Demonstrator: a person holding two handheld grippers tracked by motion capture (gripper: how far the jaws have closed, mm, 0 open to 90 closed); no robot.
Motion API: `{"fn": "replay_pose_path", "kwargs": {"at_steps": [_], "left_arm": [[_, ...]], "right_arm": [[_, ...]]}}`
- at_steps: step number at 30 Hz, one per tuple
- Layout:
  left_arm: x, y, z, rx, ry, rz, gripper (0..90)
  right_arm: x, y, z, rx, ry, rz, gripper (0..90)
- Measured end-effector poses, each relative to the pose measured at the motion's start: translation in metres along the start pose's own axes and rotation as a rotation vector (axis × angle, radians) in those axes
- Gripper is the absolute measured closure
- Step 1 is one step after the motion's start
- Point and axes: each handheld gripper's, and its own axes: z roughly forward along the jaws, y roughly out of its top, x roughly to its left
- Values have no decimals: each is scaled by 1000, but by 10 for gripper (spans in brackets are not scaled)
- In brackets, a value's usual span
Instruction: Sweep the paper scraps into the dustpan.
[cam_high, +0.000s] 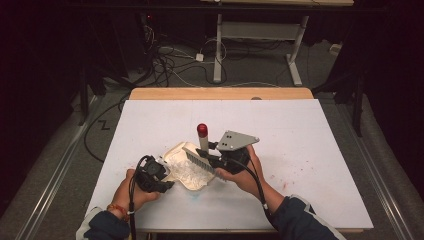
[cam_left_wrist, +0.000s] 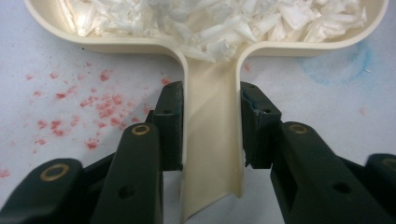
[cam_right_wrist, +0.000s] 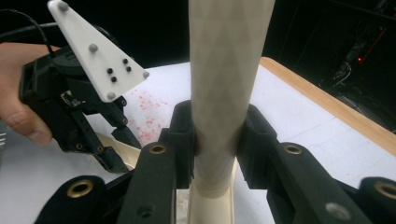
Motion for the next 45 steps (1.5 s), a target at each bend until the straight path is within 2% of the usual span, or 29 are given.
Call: {"fn": "replay_pose_path", "kwargs": {"at_steps": [2, 4, 6, 10, 19, 23, 26, 29, 30, 32, 35, 39, 40, 41, 43, 45], "left_arm": [[0, 0, 0, -3, 0, -4, 633], [0, -1, 0, -8, -3, -8, 633], [1, 0, 0, -4, -3, -6, 633], [1, -1, 0, -10, -8, -13, 633], [0, -2, 0, -10, -3, -16, 632], [0, -2, 0, -11, -1, -16, 633], [1, -2, 0, -8, -5, -16, 633], [1, -2, 0, -9, -4, -14, 633], [1, -2, 0, -8, -5, -15, 633], [1, -2, 0, -7, -4, -14, 633], [1, -2, 0, -8, -6, -13, 633], [1, -1, 0, -4, -6, -12, 633], [1, -1, -1, 0, -5, -7, 634], [0, -1, 0, -4, -3, -13, 634], [-1, 0, 0, 3, 6, -3, 634], [-2, 0, -2, 11, 10, 7, 634]], "right_arm": [[0, -2, 1, 7, -7, 2, 709], [0, -8, 4, 41, -23, -19, 710], [0, -9, 1, 50, -28, -26, 709], [-4, -11, -6, 61, -37, -10, 710], [1, -12, -30, 89, 2, -11, 710], [1, -7, -38, 80, -5, -29, 710], [-5, 0, -44, 51, -34, -31, 709], [-16, 5, -43, 10, -72, -11, 709], [-16, 5, -43, 10, -72, -11, 709], [-27, 8, -37, -7, -130, -19, 709], [-34, 8, -31, -6, -153, -26, 709], [-51, 1, -15, 29, -197, -14, 709], [-57, -5, -9, 68, -225, -18, 710], [-57, -5, -9, 68, -225, -18, 710], [-54, -16, -10, 114, -258, -50, 710], [-49, -22, -20, 128, -227, -44, 709]]}}
